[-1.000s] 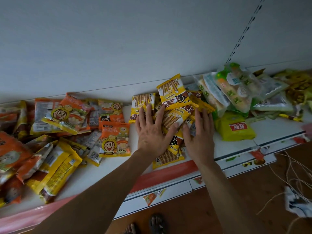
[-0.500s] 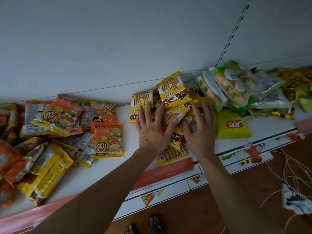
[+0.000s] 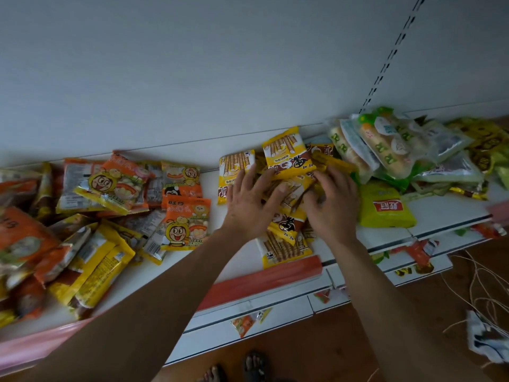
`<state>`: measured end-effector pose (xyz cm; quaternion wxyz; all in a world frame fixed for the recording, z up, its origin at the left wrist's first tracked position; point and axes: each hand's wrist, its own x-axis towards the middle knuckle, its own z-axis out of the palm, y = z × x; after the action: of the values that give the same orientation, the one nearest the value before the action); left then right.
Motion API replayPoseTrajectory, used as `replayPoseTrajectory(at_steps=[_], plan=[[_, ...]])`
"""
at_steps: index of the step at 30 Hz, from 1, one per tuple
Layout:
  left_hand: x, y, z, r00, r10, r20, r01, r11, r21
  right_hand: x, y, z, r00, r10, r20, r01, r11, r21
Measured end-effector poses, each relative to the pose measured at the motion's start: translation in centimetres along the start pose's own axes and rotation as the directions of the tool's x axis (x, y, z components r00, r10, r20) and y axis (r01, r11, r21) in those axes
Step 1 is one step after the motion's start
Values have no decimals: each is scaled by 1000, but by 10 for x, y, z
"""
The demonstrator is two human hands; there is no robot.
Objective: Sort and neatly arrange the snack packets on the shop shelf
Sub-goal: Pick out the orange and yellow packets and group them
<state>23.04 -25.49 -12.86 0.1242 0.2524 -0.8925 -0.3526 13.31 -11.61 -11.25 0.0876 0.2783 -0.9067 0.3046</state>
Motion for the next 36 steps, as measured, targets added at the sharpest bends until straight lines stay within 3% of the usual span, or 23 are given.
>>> replayPoseTrajectory(at_steps=[3, 5, 8, 10, 12, 14, 16, 18, 21, 23, 28, 30, 32, 34, 36], plan=[[-11, -6, -28, 994, 63, -90, -64, 998, -11, 4, -14, -5, 997, -4, -71, 2, 999, -37], [-21, -14, -46, 994, 76, -76, -79, 997, -26, 5, -26, -8, 989, -42, -142, 37, 999, -36], [-41, -32, -73, 997, 13, -81, -9, 999, 47, 6, -52, -6, 937, -197, -289, 205, 979, -2], [-58, -44, -95, 990, 6, -144, 11, 993, 118, 0, -78, 6, 902, -319, -292, 359, 929, 95], [-80, -59, -118, 975, 57, -215, -17, 982, 186, -18, -111, 26, 892, -436, -118, 452, 866, 214], [-106, -80, -138, 944, 102, -315, 1, 951, 310, -43, -140, 52, 832, -541, 124, 497, 825, 271], [-134, -102, -150, 904, 90, -418, 106, 900, 422, -63, -157, 77, 735, -611, 294, 562, 792, 240], [-159, -118, -153, 901, 63, -429, 163, 868, 469, -76, -159, 94, 683, -623, 381, 610, 774, 171], [-175, -129, -143, 951, 47, -306, 136, 824, 550, -80, -148, 98, 732, -546, 408, 546, 828, 128], [-174, -128, -135, 955, 47, -292, 115, 849, 516, -82, -149, 95, 785, -489, 379, 482, 868, 121], [-175, -119, -141, 955, 60, -291, 47, 937, 347, -112, -183, 86, 871, -478, 109, 411, 833, 371], [-182, -116, -154, 933, 142, -329, -62, 968, 242, -124, -201, 86, 884, -411, 225, 264, 834, 484], [-191, -119, -168, 859, 251, -447, -146, 956, 256, -131, -216, 93, 835, -369, 409, 157, 871, 465], [-200, -131, -187, 797, 226, -560, -26, 939, 343, -134, -227, 100, 782, -324, 532, 113, 914, 390], [-209, -151, -203, 831, 5, -556, 226, 910, 347, -135, -236, 104, 777, -241, 582, 20, 933, 359]])
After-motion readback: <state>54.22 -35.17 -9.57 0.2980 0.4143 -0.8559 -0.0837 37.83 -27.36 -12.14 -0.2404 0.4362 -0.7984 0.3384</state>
